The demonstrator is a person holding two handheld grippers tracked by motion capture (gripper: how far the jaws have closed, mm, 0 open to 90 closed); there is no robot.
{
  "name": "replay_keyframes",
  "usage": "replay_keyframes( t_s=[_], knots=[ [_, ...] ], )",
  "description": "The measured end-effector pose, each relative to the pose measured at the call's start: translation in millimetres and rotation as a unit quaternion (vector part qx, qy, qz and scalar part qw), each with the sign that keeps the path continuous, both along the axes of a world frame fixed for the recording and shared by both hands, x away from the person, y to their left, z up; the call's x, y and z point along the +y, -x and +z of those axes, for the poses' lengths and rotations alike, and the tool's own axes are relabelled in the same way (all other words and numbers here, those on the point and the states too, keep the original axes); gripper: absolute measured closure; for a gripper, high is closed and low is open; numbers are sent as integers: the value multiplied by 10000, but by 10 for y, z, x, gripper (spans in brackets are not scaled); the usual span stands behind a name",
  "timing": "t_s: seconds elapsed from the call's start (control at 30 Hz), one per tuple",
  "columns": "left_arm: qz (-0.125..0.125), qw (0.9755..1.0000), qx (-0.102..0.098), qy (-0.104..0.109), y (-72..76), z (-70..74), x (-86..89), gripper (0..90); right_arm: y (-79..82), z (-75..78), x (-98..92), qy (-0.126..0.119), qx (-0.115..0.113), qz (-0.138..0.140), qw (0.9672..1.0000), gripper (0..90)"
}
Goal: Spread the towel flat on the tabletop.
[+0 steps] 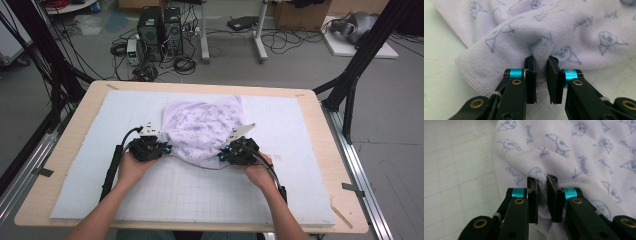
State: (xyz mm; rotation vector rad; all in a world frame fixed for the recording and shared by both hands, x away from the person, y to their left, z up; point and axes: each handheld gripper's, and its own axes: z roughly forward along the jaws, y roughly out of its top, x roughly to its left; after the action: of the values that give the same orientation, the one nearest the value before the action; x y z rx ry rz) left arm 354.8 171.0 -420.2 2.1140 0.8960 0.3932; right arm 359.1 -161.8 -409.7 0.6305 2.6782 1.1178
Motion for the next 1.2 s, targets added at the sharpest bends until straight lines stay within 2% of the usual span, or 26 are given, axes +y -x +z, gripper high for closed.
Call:
replay_keyframes(
  t_s=[0.13,0.27,0.4,0.5,0.53,0.6,0.67,0.73,0.8,0.83,0.9,0.97,1.0,1.07,1.2],
  knots=[
    [-184,9995,-230,118,207,191,62,808,133,147,-79,-199,-81,108,9997,819],
    [-343,9986,-312,246,399,319,151,814,294,316,-148,-292,-185,270,9990,831],
    [-516,9966,-496,410,576,508,184,821,410,496,-200,-452,-131,378,9982,832],
    [-564,9948,-665,534,625,678,197,823,441,637,-209,-449,-120,485,9977,832],
    [-556,9946,-718,505,608,725,193,823,437,682,-212,-452,-153,491,9977,832],
    [-491,9953,-737,391,532,732,172,822,396,728,-208,-392,-227,457,9979,832],
    [-398,9968,-641,256,395,651,135,821,269,695,-213,-279,-186,276,9991,831],
    [-271,9984,-497,31,219,517,80,819,116,591,-215,-239,-46,26,9997,831],
    [-133,9994,-308,95,41,386,38,818,-37,455,-191,-120,52,-130,9998,830],
    [-38,9996,-274,105,-39,326,14,818,-115,385,-179,-44,89,-225,9997,830],
    [91,9998,-101,125,-192,208,-22,818,-266,247,-171,-68,251,-414,9988,830],
    [219,9998,-3,15,-302,78,-61,812,-401,114,-186,-33,413,-500,9979,825],
    [221,9997,84,-2,-344,23,-72,807,-451,51,-196,-49,539,-597,9968,822],
    [281,9995,91,68,-385,-29,-88,792,-511,-37,-207,-34,680,-677,9954,816],
    [288,9994,164,108,-379,7,-37,722,-501,-9,-211,-116,542,-666,9962,762]
  ],
)
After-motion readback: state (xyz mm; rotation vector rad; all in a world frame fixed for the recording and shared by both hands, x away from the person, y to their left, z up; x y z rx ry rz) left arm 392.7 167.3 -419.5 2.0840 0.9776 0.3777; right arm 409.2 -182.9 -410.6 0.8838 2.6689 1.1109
